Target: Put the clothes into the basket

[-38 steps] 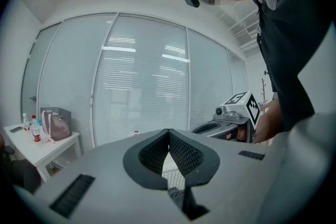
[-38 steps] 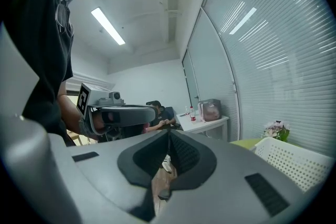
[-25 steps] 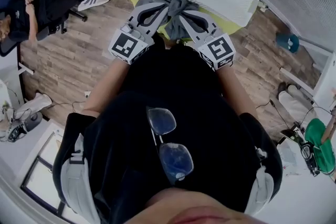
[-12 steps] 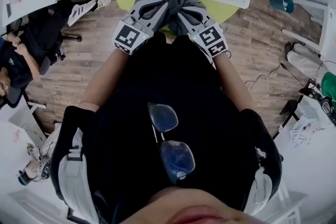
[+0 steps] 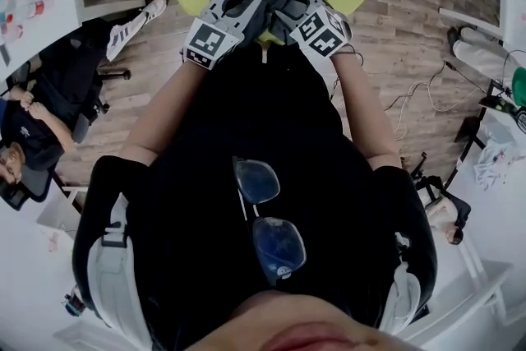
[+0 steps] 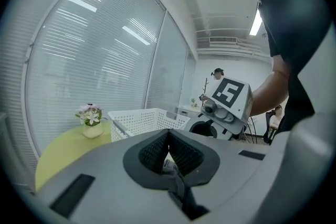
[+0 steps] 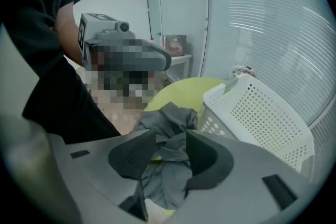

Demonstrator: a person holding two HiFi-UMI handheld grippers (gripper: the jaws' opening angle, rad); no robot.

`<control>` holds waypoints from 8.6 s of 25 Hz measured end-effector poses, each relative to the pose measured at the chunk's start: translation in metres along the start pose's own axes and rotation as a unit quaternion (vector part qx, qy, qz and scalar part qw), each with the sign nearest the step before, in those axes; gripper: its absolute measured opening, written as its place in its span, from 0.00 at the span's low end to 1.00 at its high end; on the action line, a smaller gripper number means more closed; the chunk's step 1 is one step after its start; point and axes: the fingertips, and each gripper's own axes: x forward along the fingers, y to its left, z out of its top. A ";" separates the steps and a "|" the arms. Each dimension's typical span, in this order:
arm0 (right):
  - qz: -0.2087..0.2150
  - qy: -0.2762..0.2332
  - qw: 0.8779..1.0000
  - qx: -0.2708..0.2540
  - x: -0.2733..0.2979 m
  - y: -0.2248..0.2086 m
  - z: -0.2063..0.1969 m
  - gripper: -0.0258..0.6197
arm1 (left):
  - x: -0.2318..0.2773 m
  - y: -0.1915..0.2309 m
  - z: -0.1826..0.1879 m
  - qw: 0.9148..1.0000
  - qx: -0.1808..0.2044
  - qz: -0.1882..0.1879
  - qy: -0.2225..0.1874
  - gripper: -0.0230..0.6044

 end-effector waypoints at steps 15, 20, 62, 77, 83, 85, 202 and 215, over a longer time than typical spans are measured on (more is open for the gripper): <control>0.065 0.143 0.987 -0.042 0.082 -0.009 -0.068 0.65 | 0.022 0.010 -0.047 1.000 -0.013 0.003 0.008 0.05; 0.060 0.165 0.983 -0.055 0.116 -0.015 -0.085 0.67 | 0.023 0.014 -0.061 0.999 -0.019 0.024 0.020 0.05; 0.071 0.191 0.969 -0.138 0.049 0.009 -0.046 0.55 | -0.004 0.012 0.015 0.998 0.010 0.063 -0.008 0.05; 0.023 0.211 0.969 -0.128 -0.037 0.005 -0.004 0.55 | -0.016 -0.004 0.098 0.997 0.063 -0.006 -0.053 0.05; 0.000 0.210 0.969 -0.131 -0.063 -0.010 0.001 0.55 | -0.006 -0.017 0.122 0.995 0.065 -0.017 -0.078 0.05; -0.005 0.211 0.968 -0.136 -0.070 -0.015 0.001 0.55 | -0.002 -0.020 0.128 0.994 0.064 -0.017 -0.082 0.05; -0.068 -0.361 0.928 0.058 -0.215 -0.169 0.061 0.10 | 0.106 -0.017 0.175 0.992 0.050 0.087 -0.072 0.05; -0.114 -0.403 0.903 0.097 -0.235 -0.131 0.083 0.08 | 0.091 -0.036 0.174 0.995 0.064 0.010 -0.073 0.05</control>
